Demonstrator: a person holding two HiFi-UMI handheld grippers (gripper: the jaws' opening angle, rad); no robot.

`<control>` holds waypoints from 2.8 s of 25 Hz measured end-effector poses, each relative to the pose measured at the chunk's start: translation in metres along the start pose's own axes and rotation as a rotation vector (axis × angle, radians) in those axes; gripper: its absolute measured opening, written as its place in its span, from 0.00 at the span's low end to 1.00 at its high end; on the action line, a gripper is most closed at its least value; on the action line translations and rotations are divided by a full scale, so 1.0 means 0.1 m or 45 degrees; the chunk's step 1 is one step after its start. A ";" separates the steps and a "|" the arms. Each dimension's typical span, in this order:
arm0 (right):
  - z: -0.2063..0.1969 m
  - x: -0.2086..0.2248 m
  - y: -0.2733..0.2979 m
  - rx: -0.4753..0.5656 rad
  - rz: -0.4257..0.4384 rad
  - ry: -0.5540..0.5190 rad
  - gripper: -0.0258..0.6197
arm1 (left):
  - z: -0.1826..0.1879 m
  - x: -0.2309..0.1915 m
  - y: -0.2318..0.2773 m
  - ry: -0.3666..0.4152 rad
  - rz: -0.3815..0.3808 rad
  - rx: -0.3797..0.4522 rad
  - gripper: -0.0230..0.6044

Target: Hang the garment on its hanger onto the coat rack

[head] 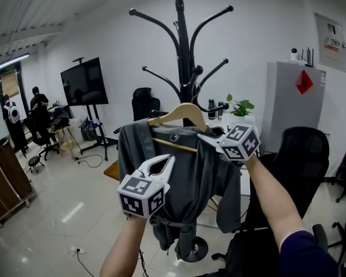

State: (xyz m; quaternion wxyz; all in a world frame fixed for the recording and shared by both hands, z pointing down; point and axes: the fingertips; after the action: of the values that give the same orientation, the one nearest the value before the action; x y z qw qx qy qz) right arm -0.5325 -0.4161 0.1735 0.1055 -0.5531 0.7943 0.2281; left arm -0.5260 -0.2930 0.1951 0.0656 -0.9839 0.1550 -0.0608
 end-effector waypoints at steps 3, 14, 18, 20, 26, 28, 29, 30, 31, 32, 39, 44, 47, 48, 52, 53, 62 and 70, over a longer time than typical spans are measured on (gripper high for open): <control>-0.19 0.01 0.08 -0.038 0.030 0.045 0.11 | -0.08 0.00 0.02 -0.014 0.006 -0.009 0.04; -0.61 -0.06 0.29 -0.103 0.133 0.085 0.11 | -0.34 -0.08 0.12 -0.081 0.036 -0.054 0.04; -0.65 -0.10 0.30 -0.105 0.126 0.090 0.12 | -0.47 -0.04 0.10 -0.097 0.017 -0.075 0.04; -0.66 -0.09 0.31 -0.114 0.107 0.102 0.12 | -0.50 -0.05 0.07 -0.108 0.009 -0.078 0.04; -0.72 -0.12 0.25 -0.160 -0.021 0.127 0.15 | -0.44 -0.02 -0.08 -0.114 -0.057 -0.077 0.04; -0.79 -0.12 0.20 -0.173 -0.097 0.124 0.19 | -0.43 0.01 -0.15 -0.109 -0.082 -0.073 0.04; -0.82 -0.13 0.17 -0.182 -0.140 0.117 0.22 | -0.44 0.00 -0.19 -0.109 -0.090 -0.075 0.04; -0.83 -0.14 0.15 -0.188 -0.188 0.100 0.27 | -0.45 0.00 -0.22 -0.114 -0.096 -0.078 0.04; -0.82 -0.14 0.11 -0.189 -0.236 0.082 0.28 | -0.47 0.00 -0.25 -0.121 -0.104 -0.082 0.04; -0.80 -0.14 0.08 -0.182 -0.281 0.072 0.28 | -0.49 0.01 -0.28 -0.127 -0.114 -0.087 0.04; -0.50 -0.29 -0.40 -0.046 -0.590 0.092 0.43 | -0.67 0.09 -0.54 -0.164 -0.175 -0.142 0.04; -0.24 -1.05 -0.51 0.110 -0.560 0.129 0.43 | -0.85 0.10 -0.65 -0.200 -0.199 -0.187 0.04; -0.40 -1.56 -0.42 0.149 -0.501 0.260 0.37 | -0.98 0.22 -0.73 -0.221 -0.244 -0.216 0.04; -0.47 -1.70 -0.40 0.165 -0.492 0.323 0.35 | -1.02 0.26 -0.76 -0.228 -0.260 -0.225 0.04; -0.67 -2.11 -0.45 0.257 -0.521 0.551 0.24 | -1.13 0.41 -0.86 -0.257 -0.303 -0.243 0.04; -0.70 -2.17 -0.47 0.263 -0.533 0.579 0.19 | -1.14 0.42 -0.87 -0.263 -0.308 -0.244 0.04; -0.81 -2.39 -0.38 0.194 -0.535 0.629 0.04 | -1.23 0.46 -1.01 -0.312 -0.311 -0.252 0.04; -0.64 -2.48 -0.29 0.254 -0.509 0.633 0.04 | -1.30 0.33 -1.08 -0.345 -0.278 -0.257 0.04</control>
State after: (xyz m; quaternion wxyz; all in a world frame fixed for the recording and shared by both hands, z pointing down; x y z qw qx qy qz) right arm -0.4092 -0.2489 0.3261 0.0050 -0.7237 0.6899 -0.0180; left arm -0.4808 -0.2159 0.3424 -0.0201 -0.9956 0.0425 0.0810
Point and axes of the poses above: the fingertips, and each gripper's own axes: y forward along the fingers, x to its right, z out of its top, and after that the axes turned 11 degrees about z, right-handed
